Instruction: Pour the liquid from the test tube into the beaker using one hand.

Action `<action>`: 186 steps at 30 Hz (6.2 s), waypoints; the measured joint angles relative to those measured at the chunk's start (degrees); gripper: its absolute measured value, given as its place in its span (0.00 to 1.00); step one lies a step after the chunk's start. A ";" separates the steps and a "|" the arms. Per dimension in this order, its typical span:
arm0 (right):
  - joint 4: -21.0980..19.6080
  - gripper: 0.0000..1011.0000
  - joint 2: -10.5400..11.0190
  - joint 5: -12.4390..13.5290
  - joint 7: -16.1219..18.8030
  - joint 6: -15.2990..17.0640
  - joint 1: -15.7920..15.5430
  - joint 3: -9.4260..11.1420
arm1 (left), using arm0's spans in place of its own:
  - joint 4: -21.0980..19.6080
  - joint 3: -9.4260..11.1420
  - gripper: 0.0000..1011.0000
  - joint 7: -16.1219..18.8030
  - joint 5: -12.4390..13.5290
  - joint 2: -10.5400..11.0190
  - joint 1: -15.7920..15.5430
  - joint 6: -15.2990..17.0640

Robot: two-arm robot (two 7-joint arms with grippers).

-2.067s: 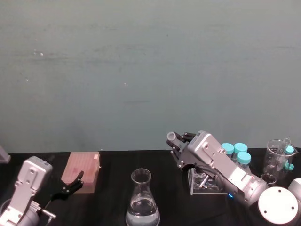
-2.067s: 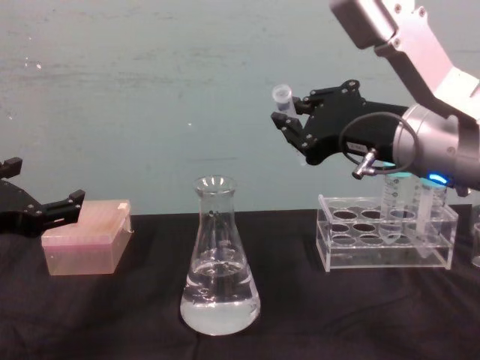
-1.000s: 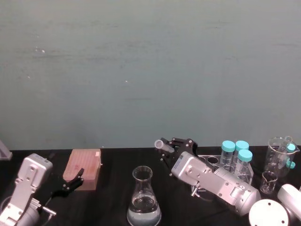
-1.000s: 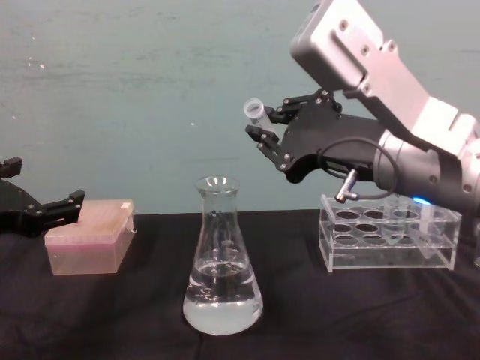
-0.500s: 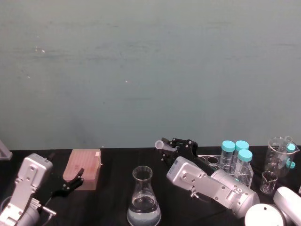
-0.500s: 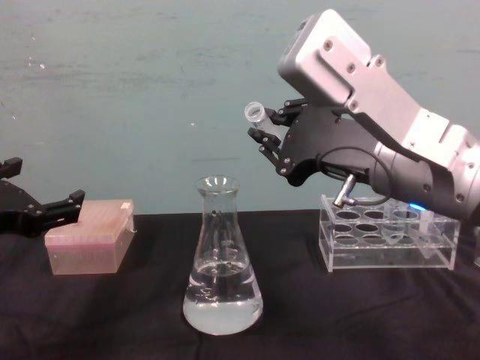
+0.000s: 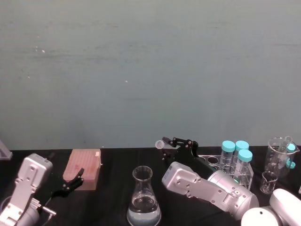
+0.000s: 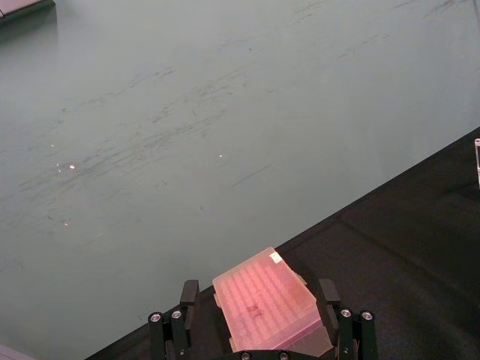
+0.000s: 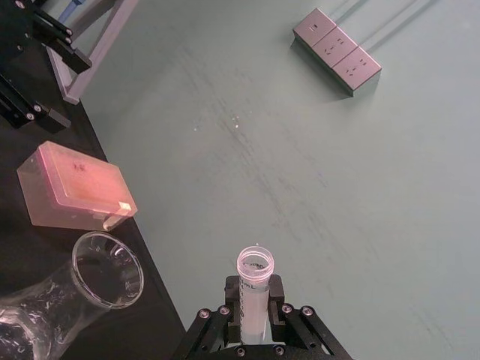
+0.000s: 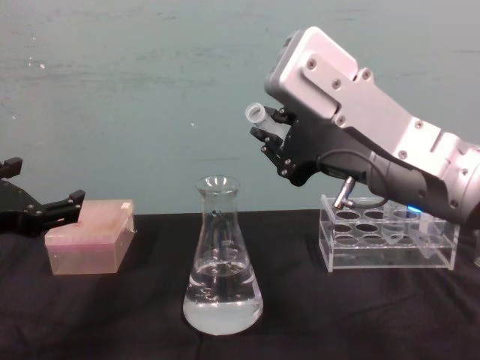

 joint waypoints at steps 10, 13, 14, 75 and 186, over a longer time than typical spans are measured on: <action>-0.50 0.21 -0.01 -2.71 -1.70 0.44 -0.46 -0.52 | 0.00 0.00 0.99 0.00 0.00 0.00 0.00 0.00; -0.69 0.21 0.06 -3.13 -1.85 0.38 -0.65 -0.67 | 0.00 0.00 0.99 0.00 0.00 0.00 0.00 0.00; -0.77 0.21 0.07 -3.24 -1.88 0.36 -0.70 -0.71 | 0.00 0.00 0.99 0.00 0.00 0.00 0.00 0.00; -1.34 0.21 0.11 -5.90 -1.24 1.24 -0.23 -2.77 | 0.00 0.00 0.99 0.00 0.00 0.00 0.00 0.00; 1.93 0.21 1.49 -12.96 -6.20 -2.14 2.54 -7.15 | 0.00 0.00 0.99 0.00 0.00 0.00 0.00 0.00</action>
